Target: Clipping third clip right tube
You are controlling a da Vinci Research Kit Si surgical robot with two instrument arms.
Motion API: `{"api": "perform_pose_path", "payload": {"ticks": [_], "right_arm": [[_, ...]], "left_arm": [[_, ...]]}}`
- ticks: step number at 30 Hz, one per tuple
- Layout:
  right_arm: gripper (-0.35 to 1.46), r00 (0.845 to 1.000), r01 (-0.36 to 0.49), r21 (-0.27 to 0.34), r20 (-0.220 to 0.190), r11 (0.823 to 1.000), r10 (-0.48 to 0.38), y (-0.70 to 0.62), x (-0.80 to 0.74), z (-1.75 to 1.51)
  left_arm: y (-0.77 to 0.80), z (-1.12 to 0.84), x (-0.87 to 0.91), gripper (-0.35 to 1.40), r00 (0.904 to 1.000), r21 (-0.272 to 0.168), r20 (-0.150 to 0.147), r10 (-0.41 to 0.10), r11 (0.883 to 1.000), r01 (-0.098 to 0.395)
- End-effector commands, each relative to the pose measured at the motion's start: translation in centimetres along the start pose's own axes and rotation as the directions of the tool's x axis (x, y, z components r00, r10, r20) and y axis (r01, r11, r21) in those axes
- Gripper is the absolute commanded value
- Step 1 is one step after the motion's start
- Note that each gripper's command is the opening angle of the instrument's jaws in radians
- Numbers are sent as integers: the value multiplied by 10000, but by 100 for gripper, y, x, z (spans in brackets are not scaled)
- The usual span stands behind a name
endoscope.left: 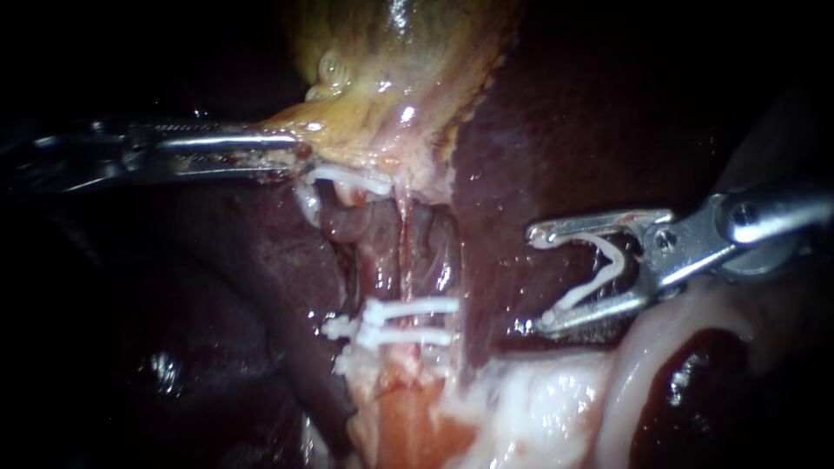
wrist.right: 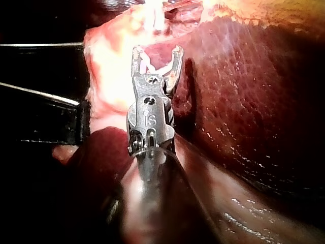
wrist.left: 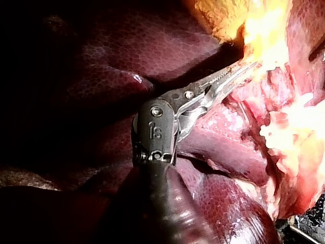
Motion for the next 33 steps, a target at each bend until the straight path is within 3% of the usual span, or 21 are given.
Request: {"api": "perform_pose_path", "payload": {"ticks": [1, 4, 6, 11, 13, 14, 19, 25, 33], "right_arm": [[50, 10000, 0, -1, 4, 10000, 0, 0, 0, 0], [50, 10000, 0, -2, 4, 10000, 0, 0, 0, 0], [50, 10000, 0, -1, 4, 10000, 0, 0, 0, 0], [50, 10000, -30, -16, -56, 10000, 30, 1, 3, 0], [50, 9995, -273, -25, -185, 9996, 273, 5, 9, 1], [50, 9965, -804, 36, -238, 9968, 805, 10, 15, 3], [49, 9696, -2420, 236, -305, 9700, 2426, 32, 40, 21], [48, 9422, -3328, 34, -405, 9430, 3327, 45, 47, 62], [49, 9046, -4162, -146, -1074, 9091, 4124, 65, 56, 132]], "left_arm": [[1, -3, 3, -35, 10000, -21, 6, -16, 10000, 16], [2, -18, 21, -35, 9999, -158, 89, -123, 9998, 124], [4, -32, 37, -35, 9995, -134, -118, -282, 9995, 281], [11, -64, 74, -35, 9984, -50, -561, -53, 10000, 50], [13, -66, 76, -35, 9983, -57, -587, -64, 10000, 61], [13, -66, 74, -35, 9982, -50, -590, -54, 10000, 51], [12, -59, 63, -35, 9981, 1, -613, 16, 10000, -16], [12, -58, 62, -35, 9981, 11, -616, 22, 10000, -22], [13, -57, 61, -35, 9981, 16, -618, 27, 10000, -26]]}}
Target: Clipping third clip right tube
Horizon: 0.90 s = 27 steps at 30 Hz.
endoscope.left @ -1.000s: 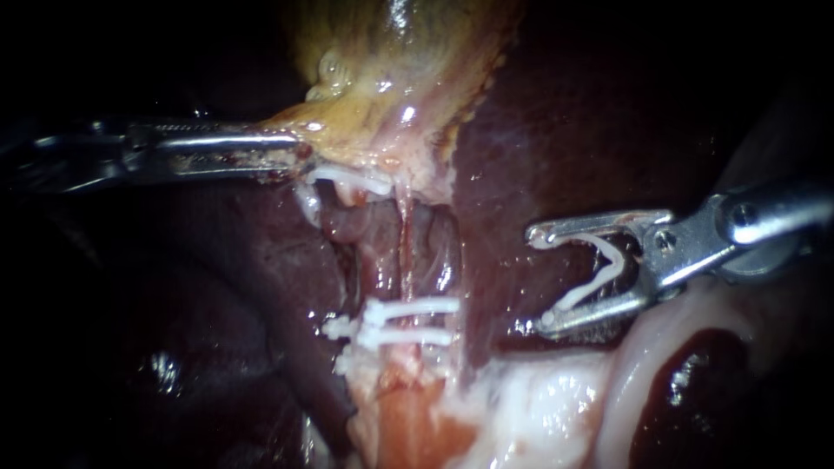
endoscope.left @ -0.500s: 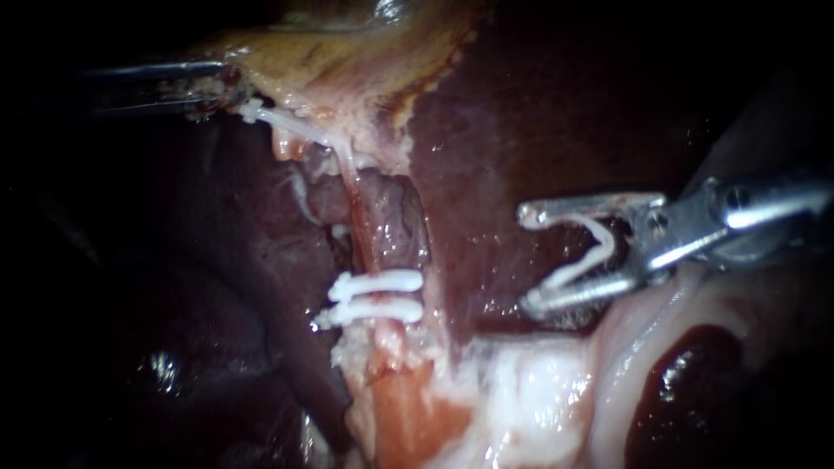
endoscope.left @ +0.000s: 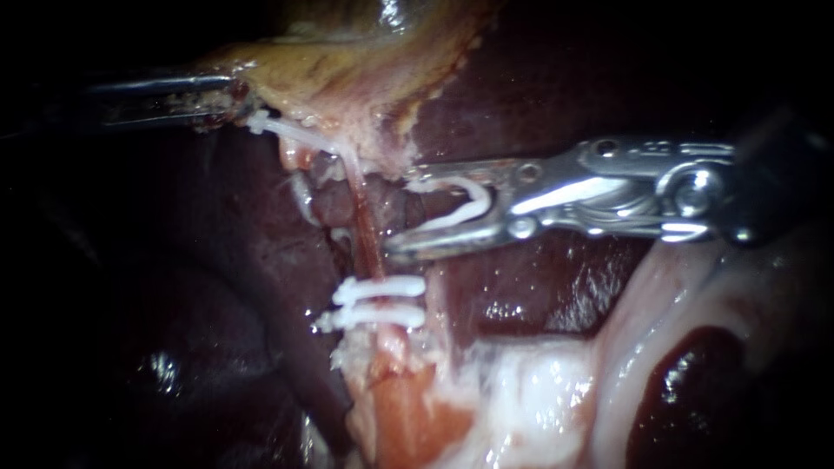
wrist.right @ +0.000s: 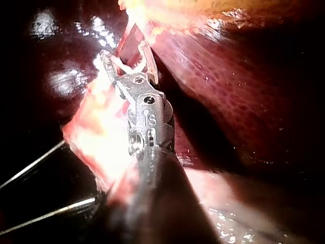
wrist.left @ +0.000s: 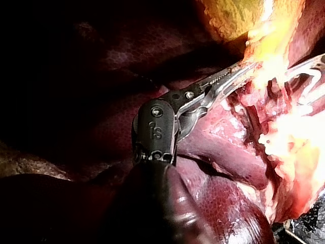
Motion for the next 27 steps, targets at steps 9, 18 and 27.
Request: {"api": "perform_pose_path", "payload": {"ticks": [9, 18, 27], "right_arm": [[49, 9873, -748, 1254, -1303, 9893, 911, -12, 15, 22], [46, 9746, -791, 2325, -1864, 9694, 1243, -46, 47, 13], [23, 9732, -819, 2435, -1894, 9664, 1302, -43, 52, 1]], "left_arm": [[0, 3, -2, -35, 10000, 51, -15, 16, 10000, -16], [0, 4, -3, -35, 10000, 53, -16, 17, 10000, -17], [1, 5, -3, -35, 10000, 63, -20, 19, 10000, -19]]}}
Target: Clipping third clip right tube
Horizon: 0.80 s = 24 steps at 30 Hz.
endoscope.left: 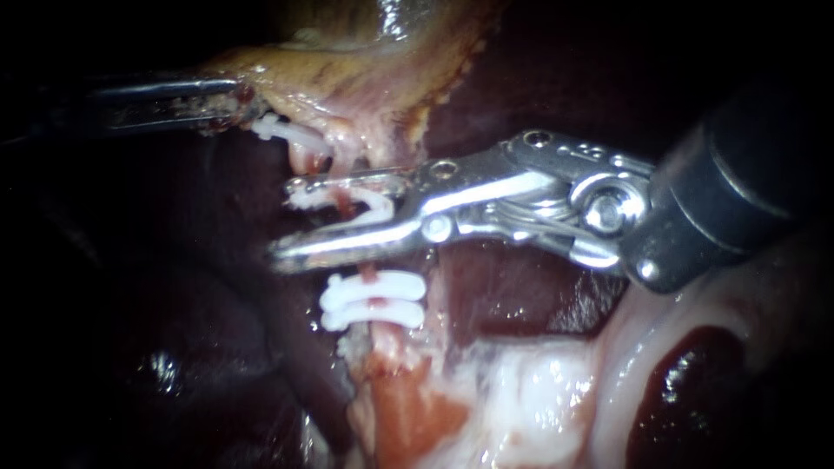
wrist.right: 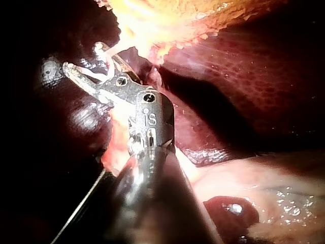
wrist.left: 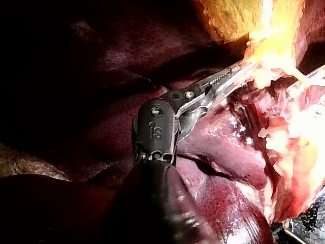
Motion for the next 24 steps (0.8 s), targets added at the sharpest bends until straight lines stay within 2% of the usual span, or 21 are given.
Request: {"api": "perform_pose_path", "payload": {"ticks": [1, 4, 10, 12, 15, 19, 24], "right_arm": [[18, 10000, 0, -4, 5, 10000, 0, 1, -1, -1], [-4, 9998, -176, 10, 6, 9998, 176, 1, -2, -4], [-26, 9986, -529, 19, 1, 9986, 529, 0, -2, -7], [-35, 9956, -940, 23, -6, 9956, 940, 0, -3, -9], [-35, 9875, -1575, 51, -35, 9875, 1576, -2, -5, -13], [-35, 9870, -1584, -103, 254, 9873, 1586, -3, -6, -16], [-35, 9872, -1566, -117, 287, 9876, 1568, -2, -9, -14]], "left_arm": [[0, 0, 0, -35, 10000, 6, -1, -2, 10000, 2], [0, 1, 0, -35, 10000, 8, -2, -2, 10000, 2], [0, 1, 0, -35, 10000, 5, -32, -3, 10000, 3], [0, 1, 0, -35, 10000, 5, -32, -3, 10000, 3], [0, 2, 0, -35, 10000, 6, -32, -3, 10000, 3], [0, 2, 0, -35, 10000, 8, -33, -3, 10000, 3], [0, 2, 0, -35, 10000, 9, -33, -3, 10000, 3]]}}
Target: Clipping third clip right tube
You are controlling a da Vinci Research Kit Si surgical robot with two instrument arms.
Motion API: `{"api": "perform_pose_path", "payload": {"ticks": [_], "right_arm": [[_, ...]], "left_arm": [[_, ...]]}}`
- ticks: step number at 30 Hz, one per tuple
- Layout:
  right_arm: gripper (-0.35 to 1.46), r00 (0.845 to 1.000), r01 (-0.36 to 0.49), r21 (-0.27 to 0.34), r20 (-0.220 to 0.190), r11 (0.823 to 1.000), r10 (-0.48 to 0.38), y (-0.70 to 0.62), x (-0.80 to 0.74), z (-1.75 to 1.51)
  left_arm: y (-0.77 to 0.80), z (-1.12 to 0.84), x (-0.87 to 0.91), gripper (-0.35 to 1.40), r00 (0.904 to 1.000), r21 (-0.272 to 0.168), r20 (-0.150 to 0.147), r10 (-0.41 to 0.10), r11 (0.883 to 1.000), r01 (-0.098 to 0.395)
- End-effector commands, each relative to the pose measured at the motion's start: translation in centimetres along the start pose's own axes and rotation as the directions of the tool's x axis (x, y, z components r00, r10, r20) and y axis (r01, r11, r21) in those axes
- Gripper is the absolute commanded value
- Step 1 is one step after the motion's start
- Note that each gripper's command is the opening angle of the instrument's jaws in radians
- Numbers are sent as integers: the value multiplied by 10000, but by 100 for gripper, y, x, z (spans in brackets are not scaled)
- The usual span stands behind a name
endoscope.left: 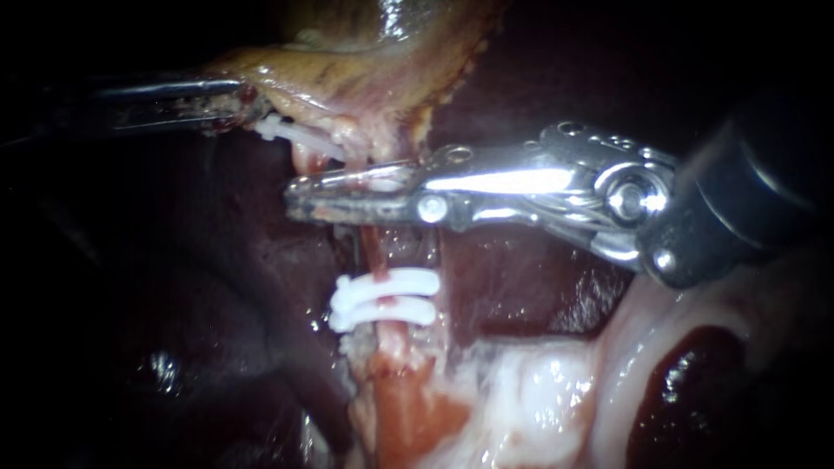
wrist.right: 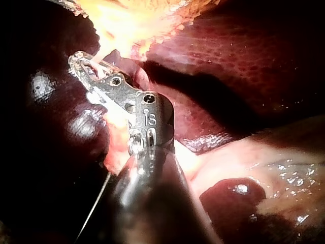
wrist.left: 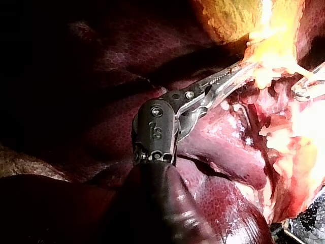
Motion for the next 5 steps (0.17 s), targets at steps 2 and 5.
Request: {"api": "perform_pose_path", "payload": {"ticks": [2, 5], "right_arm": [[-35, 10000, 11, -19, -4, 10000, -11, 2, -1, 1], [-34, 10000, 21, 45, 41, 10000, -21, 7, -3, 2]], "left_arm": [[0, 0, 0, -35, 10000, -2, 0, 0, 10000, 0], [0, 0, 0, -35, 10000, -2, 0, 0, 10000, 0]]}}
